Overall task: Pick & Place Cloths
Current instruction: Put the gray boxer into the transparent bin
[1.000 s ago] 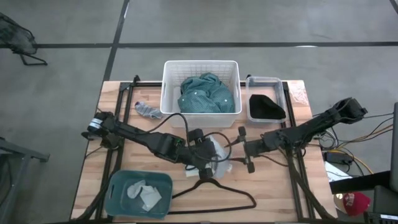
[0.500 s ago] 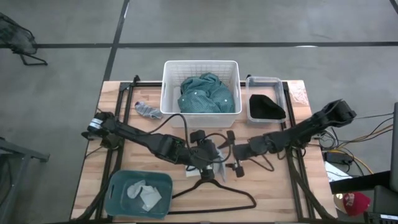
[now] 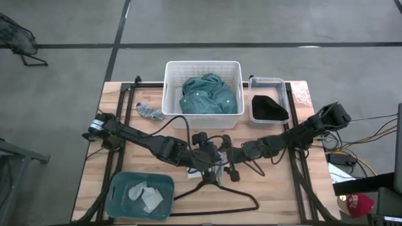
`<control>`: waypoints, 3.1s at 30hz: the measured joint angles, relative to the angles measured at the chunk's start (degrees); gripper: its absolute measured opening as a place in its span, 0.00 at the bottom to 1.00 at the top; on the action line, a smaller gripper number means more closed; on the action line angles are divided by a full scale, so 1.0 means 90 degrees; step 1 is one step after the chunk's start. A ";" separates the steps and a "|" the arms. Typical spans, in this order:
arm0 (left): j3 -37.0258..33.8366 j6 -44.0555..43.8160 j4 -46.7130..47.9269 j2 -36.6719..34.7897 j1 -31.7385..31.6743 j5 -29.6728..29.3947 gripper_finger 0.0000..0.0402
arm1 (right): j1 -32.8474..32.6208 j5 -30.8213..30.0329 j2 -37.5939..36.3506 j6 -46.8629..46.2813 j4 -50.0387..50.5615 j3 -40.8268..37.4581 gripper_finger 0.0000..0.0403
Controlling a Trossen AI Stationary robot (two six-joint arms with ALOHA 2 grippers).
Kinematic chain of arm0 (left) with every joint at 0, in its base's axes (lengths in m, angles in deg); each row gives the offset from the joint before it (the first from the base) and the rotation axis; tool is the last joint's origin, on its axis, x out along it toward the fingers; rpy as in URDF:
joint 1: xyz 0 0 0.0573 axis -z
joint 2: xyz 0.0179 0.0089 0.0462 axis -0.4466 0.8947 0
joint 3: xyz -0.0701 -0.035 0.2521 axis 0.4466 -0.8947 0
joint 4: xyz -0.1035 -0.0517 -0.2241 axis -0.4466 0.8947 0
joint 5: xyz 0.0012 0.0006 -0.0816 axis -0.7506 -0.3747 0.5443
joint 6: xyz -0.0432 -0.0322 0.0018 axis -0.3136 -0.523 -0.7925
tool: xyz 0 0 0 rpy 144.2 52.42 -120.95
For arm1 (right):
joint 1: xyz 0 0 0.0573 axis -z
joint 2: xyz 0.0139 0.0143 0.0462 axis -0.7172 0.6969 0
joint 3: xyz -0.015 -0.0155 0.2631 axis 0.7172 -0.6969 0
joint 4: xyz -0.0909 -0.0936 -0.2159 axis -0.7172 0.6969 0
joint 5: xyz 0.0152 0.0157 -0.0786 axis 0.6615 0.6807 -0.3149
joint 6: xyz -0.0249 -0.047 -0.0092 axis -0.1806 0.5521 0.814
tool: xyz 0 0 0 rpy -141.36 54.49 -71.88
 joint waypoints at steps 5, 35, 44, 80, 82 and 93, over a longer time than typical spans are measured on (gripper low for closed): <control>0.0000 0.0001 0.0015 0.0000 0.0030 0.0007 0.05 | 0.0000 0.0007 -0.0053 0.0028 0.0075 -0.0029 0.63; -0.0080 0.0056 -0.0080 0.0000 0.0084 -0.0005 0.05 | -0.0127 -0.0028 -0.0645 -0.0009 0.1101 0.0061 0.05; -0.0080 0.0045 -0.0039 0.0000 0.0093 -0.0017 0.14 | -0.0132 -0.0777 -0.1952 -0.0575 0.3021 0.0040 0.05; -0.0092 -0.0381 0.0311 0.0000 0.0119 -0.0015 0.15 | 0.1664 -0.5831 -0.5266 -0.2561 0.7814 -0.0128 0.08; -0.0092 -0.0390 0.0359 0.0000 0.0119 -0.0015 0.15 | 0.1847 -0.5812 -0.5124 -0.2611 0.7814 -0.0163 0.11; -0.0574 -0.0785 0.0356 -0.0002 0.0115 -0.0015 0.15 | 0.2372 -0.5818 -0.4571 -0.2891 0.7817 -0.0180 0.51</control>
